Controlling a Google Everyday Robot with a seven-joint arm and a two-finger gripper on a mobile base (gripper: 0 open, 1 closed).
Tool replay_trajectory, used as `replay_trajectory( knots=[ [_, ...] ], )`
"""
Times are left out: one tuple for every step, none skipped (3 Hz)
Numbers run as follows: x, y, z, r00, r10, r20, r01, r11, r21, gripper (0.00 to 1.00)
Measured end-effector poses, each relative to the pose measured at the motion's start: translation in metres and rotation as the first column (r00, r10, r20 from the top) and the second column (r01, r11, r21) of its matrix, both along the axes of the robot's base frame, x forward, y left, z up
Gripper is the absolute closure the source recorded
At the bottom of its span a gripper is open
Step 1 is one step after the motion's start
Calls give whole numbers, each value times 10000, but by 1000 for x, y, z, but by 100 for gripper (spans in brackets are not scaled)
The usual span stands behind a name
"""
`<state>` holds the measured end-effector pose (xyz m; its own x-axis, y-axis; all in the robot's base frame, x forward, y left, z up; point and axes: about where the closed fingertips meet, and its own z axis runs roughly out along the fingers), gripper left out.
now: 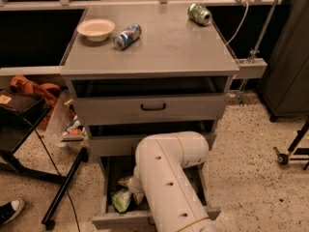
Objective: Pick green rice chip bag from bottom drawer and place on counter
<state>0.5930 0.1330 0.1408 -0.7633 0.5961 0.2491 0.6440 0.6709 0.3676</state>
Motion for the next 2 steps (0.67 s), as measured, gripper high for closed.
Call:
replay_trajectory(
  knots=[
    [-4, -7, 3, 9998, -122, 124, 125, 9997, -205, 42],
    [-8, -13, 10, 9997, 127, 205, -131, 9998, 173, 66]
  ],
)
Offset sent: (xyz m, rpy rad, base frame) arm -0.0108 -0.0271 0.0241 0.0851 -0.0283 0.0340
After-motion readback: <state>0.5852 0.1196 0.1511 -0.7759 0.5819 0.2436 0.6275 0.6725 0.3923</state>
